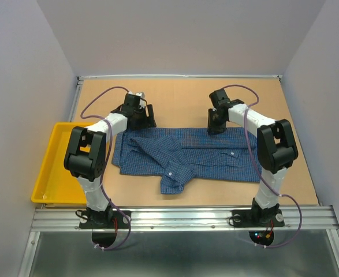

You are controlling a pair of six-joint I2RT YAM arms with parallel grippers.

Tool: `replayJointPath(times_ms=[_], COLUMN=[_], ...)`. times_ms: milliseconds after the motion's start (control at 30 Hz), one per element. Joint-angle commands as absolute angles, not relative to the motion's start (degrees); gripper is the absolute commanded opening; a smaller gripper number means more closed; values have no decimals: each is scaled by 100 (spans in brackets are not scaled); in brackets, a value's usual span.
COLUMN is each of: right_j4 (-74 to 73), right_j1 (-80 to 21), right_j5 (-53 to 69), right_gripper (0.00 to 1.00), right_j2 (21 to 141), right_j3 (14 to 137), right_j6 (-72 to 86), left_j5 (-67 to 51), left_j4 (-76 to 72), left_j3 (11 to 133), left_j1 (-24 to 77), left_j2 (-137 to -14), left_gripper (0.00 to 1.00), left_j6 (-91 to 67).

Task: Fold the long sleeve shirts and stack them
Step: Fold the shirt

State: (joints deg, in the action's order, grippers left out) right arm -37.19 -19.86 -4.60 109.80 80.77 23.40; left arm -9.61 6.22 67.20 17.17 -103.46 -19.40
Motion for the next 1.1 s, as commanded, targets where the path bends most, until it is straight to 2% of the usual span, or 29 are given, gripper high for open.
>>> replayJointPath(times_ms=[0, 467, 800, 1067], right_j4=[-3525, -3533, -3104, -2497], right_j1=[-2013, -2056, -2065, -2030], right_j5=[-238, 817, 615, 18], right_gripper=[36, 31, 31, 31], right_j2=[10627, 9493, 8877, 9034], right_j3=[7903, 6356, 5091, 4939], right_j6=[2259, 2267, 2557, 2672], left_j5=[-870, -940, -949, -1204], left_j4=[589, 501, 448, 237], left_j3=[6557, 6126, 5854, 5809], left_j1=[1714, 1714, 1644, 1354], left_j2=[-10231, -10231, -10046, -10107], left_gripper=[83, 83, 83, 84], left_j6=[-2170, -2373, -2505, -2672])
